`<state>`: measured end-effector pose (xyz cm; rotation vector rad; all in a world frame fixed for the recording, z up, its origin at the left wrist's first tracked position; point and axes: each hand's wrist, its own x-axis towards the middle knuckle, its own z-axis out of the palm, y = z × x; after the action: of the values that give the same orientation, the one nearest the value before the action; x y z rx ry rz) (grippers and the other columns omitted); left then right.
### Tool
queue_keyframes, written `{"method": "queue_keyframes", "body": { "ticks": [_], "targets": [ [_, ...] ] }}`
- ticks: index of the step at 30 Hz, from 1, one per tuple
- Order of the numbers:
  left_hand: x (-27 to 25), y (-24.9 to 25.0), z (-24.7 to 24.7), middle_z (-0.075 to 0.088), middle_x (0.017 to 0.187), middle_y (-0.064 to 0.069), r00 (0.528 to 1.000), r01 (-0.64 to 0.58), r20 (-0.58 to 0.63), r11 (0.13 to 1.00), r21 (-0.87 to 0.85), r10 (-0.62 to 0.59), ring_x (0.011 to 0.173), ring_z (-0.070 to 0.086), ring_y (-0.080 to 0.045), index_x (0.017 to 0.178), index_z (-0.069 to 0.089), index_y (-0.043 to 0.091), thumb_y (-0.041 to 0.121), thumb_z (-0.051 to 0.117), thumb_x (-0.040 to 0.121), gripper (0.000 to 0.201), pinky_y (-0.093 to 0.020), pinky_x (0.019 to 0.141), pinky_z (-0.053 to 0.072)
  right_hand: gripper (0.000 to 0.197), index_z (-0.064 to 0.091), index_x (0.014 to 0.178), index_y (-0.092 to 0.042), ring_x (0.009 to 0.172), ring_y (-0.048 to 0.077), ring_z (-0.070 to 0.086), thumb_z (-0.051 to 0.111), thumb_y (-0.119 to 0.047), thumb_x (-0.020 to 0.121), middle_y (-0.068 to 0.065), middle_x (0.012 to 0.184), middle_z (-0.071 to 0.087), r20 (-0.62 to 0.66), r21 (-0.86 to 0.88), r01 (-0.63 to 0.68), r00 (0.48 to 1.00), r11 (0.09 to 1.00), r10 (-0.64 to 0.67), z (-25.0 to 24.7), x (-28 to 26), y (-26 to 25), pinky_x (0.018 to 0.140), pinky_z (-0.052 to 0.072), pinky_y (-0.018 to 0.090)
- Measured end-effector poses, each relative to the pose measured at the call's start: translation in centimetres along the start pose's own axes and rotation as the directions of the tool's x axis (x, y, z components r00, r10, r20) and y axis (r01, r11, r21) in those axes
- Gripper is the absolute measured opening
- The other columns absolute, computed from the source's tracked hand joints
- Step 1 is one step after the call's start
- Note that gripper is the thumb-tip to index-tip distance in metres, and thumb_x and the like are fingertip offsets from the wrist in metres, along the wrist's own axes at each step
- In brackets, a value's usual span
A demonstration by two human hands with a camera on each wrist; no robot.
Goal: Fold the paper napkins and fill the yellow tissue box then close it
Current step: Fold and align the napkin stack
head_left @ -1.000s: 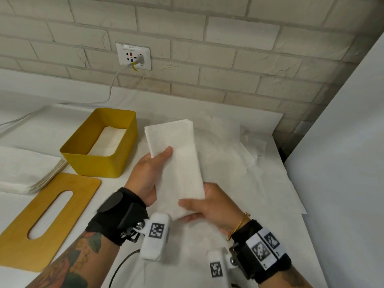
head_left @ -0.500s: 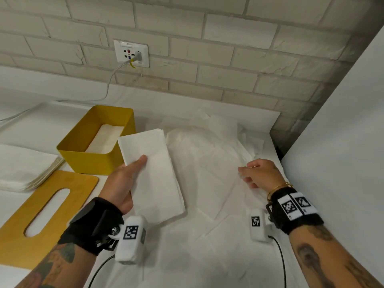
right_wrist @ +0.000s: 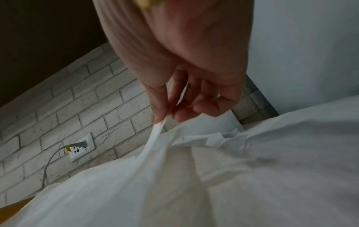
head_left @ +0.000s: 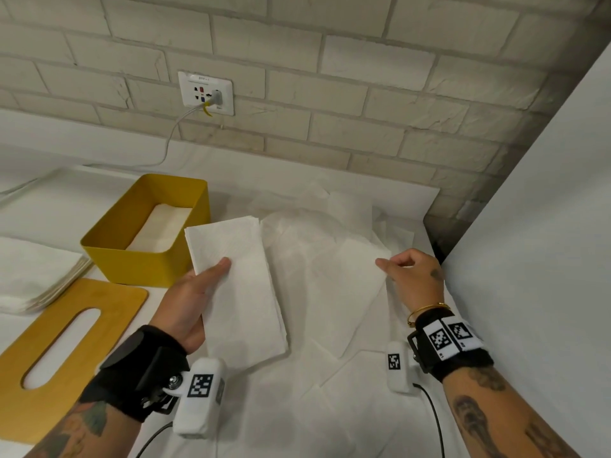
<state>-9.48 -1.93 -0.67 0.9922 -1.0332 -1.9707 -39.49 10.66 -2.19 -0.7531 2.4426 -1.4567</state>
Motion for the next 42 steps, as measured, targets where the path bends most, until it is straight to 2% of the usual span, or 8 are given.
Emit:
{"method": "queue_keyframes", "body": {
  "ticks": [9, 14, 21, 24, 29, 32, 36, 42],
  "targets": [
    [0.4, -0.2, 0.9, 0.078, 0.090, -0.005, 0.999, 0.006, 0.043, 1.000, 0.020, -0.007, 0.082, 0.075, -0.024, 0.114, 0.064, 0.016, 0.023, 0.057, 0.100, 0.017, -0.043, 0.075, 0.055, 0.019, 0.055, 0.092, -0.017, 0.085, 0.019, 0.070, 0.064, -0.001, 0.094, -0.001, 0.085, 0.075, 0.193, 0.575, -0.153, 0.980, 0.804, 0.049, -1.3, -0.5, -0.9, 0.069, 0.056, 0.031],
    [0.9, 0.4, 1.6, 0.078, 0.088, -0.004, 0.997, -0.017, 0.070, 1.000, 0.026, 0.015, 0.079, 0.075, -0.021, 0.111, 0.065, 0.016, 0.022, 0.055, 0.101, 0.015, -0.041, 0.075, 0.056, 0.023, 0.062, 0.108, -0.015, 0.088, 0.017, 0.073, 0.067, -0.001, 0.091, 0.001, 0.095, 0.078, 0.221, 0.651, -0.082, 0.972, 0.755, -0.085, -2.1, -2.3, -4.0, 0.066, 0.059, 0.029],
    [1.0, 0.1, 3.1, 0.075, 0.113, -0.017, 0.990, 0.001, 0.143, 0.996, 0.086, -0.013, 0.097, 0.073, -0.032, 0.126, 0.063, 0.009, 0.017, 0.056, 0.101, 0.026, -0.046, 0.085, 0.059, 0.022, 0.080, 0.078, -0.021, 0.066, 0.013, 0.072, 0.077, -0.010, 0.060, 0.005, 0.074, 0.075, 0.579, 0.690, -0.129, 0.689, 0.713, -0.436, -3.3, -7.2, -11.2, 0.059, 0.057, 0.021],
    [0.7, -0.4, 4.1, 0.073, 0.118, -0.017, 0.980, 0.022, 0.193, 0.997, 0.069, -0.035, 0.104, 0.072, -0.033, 0.131, 0.062, 0.007, 0.017, 0.055, 0.102, 0.032, -0.043, 0.084, 0.058, 0.021, 0.079, 0.079, -0.019, 0.066, 0.012, 0.072, 0.075, -0.007, 0.062, 0.003, 0.072, 0.074, 0.539, 0.732, -0.169, 0.736, 0.660, -0.409, -2.0, -7.0, -11.9, 0.060, 0.057, 0.021],
    [-0.8, -0.9, 5.9, 0.075, 0.119, -0.008, 0.946, 0.033, 0.320, 0.999, 0.033, -0.042, 0.105, 0.073, -0.020, 0.128, 0.065, 0.014, 0.032, 0.052, 0.096, 0.038, -0.028, 0.078, 0.060, 0.018, 0.073, 0.099, -0.015, 0.087, 0.024, 0.071, 0.077, -0.005, 0.084, 0.009, 0.096, 0.078, 0.471, 0.535, -0.035, 0.841, 0.844, -0.264, 1.4, -5.9, -10.3, 0.079, 0.055, 0.035],
    [-1.2, -1.6, 6.1, 0.069, 0.131, -0.008, 0.933, 0.046, 0.355, 0.998, 0.037, -0.056, 0.120, 0.066, -0.023, 0.136, 0.061, 0.020, 0.047, 0.041, 0.101, 0.048, -0.036, 0.097, 0.053, 0.014, 0.073, 0.098, -0.020, 0.075, 0.008, 0.069, 0.076, -0.010, 0.088, -0.004, 0.084, 0.077, 0.416, 0.421, 0.040, 0.880, 0.906, -0.231, 2.3, -5.8, -9.3, 0.064, 0.049, 0.019],
    [-1.0, -2.2, 6.1, 0.069, 0.131, -0.009, 0.941, 0.106, 0.324, 0.994, 0.005, -0.102, 0.124, 0.064, -0.024, 0.140, 0.058, 0.021, 0.066, 0.023, 0.100, 0.070, -0.044, 0.108, 0.046, 0.013, 0.073, 0.098, -0.023, 0.085, 0.015, 0.074, 0.076, -0.014, 0.088, -0.003, 0.087, 0.078, 0.372, 0.340, 0.081, 0.904, 0.937, -0.213, 2.5, -5.8, -8.7, 0.078, 0.057, 0.032],
    [-1.1, -2.0, 6.5, 0.072, 0.125, -0.008, 0.939, 0.097, 0.327, 0.994, 0.041, -0.105, 0.118, 0.068, -0.023, 0.133, 0.062, 0.014, 0.045, 0.039, 0.105, 0.047, -0.040, 0.105, 0.049, 0.015, 0.073, 0.100, -0.025, 0.091, 0.018, 0.074, 0.078, -0.018, 0.088, -0.004, 0.089, 0.078, 0.351, 0.297, 0.071, 0.919, 0.952, -0.178, 2.7, -5.8, -8.8, 0.094, 0.058, 0.044]
  ]
}}
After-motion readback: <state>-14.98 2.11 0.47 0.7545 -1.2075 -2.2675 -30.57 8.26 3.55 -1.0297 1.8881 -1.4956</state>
